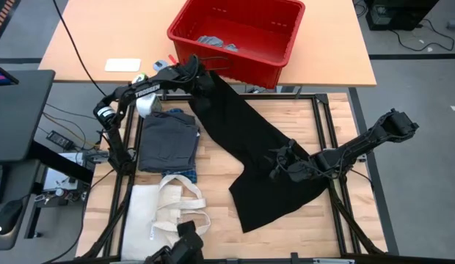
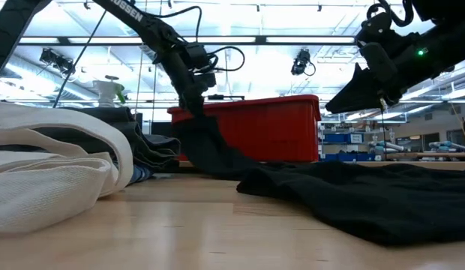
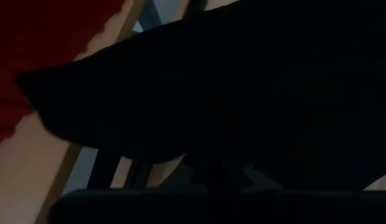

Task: Fold Laundry from Bin
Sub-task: Fold the black shirt

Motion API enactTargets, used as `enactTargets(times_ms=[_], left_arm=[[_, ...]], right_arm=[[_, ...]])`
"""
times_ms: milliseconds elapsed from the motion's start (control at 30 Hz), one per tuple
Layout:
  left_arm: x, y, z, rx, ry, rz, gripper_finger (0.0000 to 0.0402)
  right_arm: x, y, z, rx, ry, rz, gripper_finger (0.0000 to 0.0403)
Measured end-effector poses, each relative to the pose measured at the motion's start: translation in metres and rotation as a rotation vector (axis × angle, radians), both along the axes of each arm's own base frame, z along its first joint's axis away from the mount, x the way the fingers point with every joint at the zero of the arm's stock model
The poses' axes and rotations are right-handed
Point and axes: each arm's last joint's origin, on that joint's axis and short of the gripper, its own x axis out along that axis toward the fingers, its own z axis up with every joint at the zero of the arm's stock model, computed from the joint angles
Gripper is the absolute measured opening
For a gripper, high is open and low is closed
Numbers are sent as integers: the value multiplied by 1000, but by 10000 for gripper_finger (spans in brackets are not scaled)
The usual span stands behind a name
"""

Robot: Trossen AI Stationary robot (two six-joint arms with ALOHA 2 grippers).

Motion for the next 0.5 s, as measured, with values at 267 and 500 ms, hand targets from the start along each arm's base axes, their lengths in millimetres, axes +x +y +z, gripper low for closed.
enactTargets(times_ms=[267,500], left_arm=[[19,-21,-1,18,10,-97,4],[41,-43,2,105,-11,-222,5]], right_arm=[[2,-3,-17,203,66,1,151],[11,-8,-62,278,247,-64,151]])
